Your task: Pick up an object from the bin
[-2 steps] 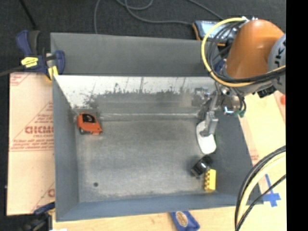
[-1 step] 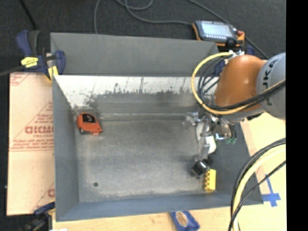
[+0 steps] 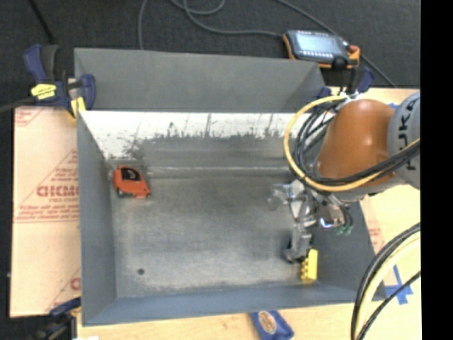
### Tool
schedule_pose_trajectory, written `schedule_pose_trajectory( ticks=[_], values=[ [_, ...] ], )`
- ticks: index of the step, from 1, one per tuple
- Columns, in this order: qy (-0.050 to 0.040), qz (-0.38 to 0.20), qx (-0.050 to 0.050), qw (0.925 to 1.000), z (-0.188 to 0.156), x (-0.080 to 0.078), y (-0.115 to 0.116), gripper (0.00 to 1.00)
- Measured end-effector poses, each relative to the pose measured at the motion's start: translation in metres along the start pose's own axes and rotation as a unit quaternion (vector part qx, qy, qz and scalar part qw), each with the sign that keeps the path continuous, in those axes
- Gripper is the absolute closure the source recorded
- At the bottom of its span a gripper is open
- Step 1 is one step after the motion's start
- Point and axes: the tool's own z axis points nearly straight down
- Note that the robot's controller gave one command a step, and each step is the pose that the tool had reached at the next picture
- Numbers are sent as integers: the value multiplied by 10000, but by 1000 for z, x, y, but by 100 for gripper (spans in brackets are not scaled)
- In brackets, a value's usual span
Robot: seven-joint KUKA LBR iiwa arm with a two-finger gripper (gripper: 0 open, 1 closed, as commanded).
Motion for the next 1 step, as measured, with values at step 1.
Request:
schedule_pose_trajectory(
  ticks=[1],
  values=[
    [-13, -1075, 9, 9942, 35, 28, -41, 0]
  ],
)
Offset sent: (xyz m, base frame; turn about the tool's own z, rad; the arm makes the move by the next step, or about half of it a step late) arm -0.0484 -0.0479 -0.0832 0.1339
